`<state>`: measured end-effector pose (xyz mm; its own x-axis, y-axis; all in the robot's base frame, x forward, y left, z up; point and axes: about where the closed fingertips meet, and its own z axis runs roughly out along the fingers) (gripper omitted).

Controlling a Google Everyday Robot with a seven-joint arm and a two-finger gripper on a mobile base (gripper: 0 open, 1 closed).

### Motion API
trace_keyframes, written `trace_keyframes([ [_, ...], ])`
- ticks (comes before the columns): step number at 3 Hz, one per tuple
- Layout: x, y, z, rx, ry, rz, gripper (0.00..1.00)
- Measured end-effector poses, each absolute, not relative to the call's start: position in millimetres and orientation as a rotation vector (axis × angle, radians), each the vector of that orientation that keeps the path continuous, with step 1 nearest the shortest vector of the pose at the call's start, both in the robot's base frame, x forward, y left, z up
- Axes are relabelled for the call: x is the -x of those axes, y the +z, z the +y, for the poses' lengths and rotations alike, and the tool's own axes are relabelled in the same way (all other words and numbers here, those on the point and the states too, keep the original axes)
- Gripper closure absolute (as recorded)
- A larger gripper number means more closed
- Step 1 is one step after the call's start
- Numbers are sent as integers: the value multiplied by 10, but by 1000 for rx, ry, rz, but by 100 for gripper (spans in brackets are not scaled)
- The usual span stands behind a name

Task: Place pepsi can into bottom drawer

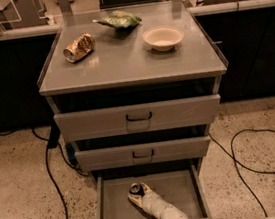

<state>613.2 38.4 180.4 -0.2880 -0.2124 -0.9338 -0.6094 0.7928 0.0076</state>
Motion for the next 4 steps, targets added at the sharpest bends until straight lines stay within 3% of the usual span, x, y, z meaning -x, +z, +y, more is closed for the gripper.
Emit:
trace_keyframes([
  [1,-6133,1798,389,626,443,1860,100],
  [2,-6133,1798,390,626,443,1860,82],
  [4,-6133,1798,390,626,443,1860,34],
])
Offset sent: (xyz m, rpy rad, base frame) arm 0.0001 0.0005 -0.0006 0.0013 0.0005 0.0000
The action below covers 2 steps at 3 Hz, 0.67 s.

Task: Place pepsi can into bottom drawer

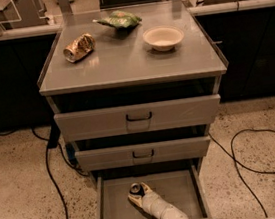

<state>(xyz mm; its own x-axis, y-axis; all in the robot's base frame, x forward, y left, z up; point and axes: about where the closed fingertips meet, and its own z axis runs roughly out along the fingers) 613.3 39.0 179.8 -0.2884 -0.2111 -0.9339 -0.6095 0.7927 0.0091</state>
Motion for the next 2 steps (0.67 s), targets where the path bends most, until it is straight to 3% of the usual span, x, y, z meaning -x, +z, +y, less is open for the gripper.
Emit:
trace_keyframes([
  [1,-6133,1798,390,626,443,1860,5],
  [2,-6133,1798,392,626,443,1860,0],
])
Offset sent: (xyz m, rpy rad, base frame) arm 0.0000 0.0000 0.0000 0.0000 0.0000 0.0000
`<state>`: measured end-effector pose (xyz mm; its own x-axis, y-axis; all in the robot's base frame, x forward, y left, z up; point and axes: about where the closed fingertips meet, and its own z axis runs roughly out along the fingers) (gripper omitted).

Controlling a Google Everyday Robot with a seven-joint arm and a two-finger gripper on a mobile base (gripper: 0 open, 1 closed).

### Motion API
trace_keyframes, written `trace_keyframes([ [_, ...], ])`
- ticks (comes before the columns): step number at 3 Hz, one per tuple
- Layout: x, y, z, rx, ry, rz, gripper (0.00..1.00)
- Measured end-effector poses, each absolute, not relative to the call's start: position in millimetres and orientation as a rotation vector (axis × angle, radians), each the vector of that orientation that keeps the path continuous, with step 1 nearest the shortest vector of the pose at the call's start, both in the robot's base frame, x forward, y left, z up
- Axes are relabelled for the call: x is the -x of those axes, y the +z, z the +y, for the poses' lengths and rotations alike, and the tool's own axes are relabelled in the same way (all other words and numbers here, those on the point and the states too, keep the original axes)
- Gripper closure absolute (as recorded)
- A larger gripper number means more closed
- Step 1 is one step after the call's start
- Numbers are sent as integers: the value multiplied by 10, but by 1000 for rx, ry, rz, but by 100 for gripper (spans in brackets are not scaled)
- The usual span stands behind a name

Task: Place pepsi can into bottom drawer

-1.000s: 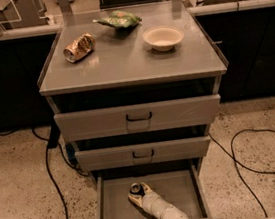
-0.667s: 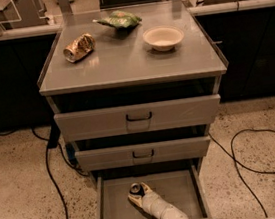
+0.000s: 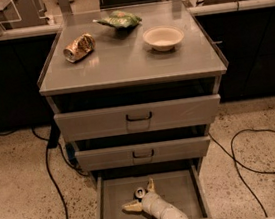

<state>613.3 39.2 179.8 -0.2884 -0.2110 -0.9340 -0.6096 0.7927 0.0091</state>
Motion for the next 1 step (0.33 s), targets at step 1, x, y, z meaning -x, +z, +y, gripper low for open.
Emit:
trace_keyframes([
  [1,-6133,1798,392,626,443,1860,0],
])
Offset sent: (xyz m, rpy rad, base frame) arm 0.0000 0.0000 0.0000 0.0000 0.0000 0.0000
